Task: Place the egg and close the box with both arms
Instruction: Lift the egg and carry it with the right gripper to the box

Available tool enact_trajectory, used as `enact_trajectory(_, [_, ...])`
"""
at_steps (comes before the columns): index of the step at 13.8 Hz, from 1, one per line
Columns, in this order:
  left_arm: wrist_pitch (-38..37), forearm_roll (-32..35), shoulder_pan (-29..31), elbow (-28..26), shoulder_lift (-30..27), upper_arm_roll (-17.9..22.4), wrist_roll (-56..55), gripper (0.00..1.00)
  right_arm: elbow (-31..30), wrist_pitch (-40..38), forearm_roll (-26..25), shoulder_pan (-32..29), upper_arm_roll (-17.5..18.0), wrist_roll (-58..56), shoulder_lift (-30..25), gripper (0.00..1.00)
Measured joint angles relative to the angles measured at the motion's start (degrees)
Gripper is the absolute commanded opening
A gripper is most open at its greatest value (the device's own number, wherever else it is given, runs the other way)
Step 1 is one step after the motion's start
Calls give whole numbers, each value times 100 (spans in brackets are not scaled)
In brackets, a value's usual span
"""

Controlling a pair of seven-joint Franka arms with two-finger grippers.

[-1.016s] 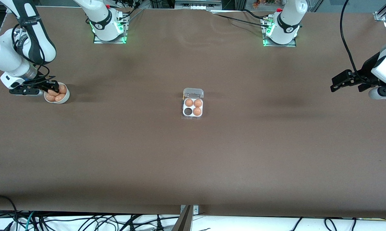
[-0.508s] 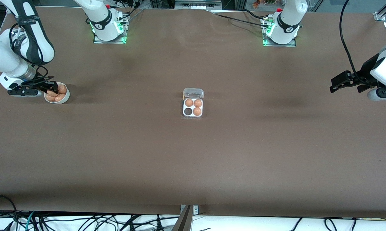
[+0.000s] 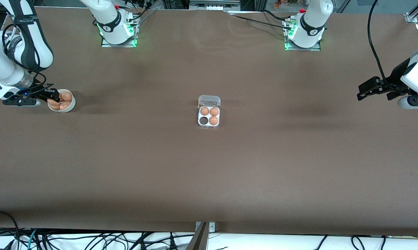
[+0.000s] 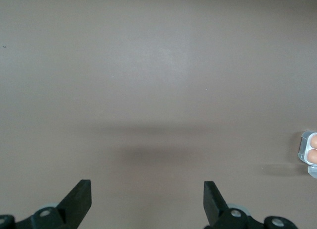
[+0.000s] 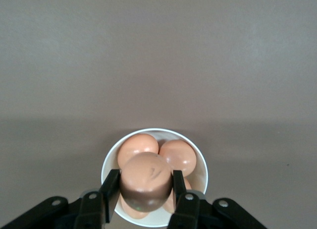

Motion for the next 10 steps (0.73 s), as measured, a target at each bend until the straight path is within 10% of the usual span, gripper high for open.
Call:
enact_trajectory(5, [0,0,0,0,0,0,0,100,429,-269,2,419,231,446,-8,21])
enact_trajectory(10, [0,0,-1,1,2,0,0,100,1142,-1040,4,531,1348,1537,-4,21])
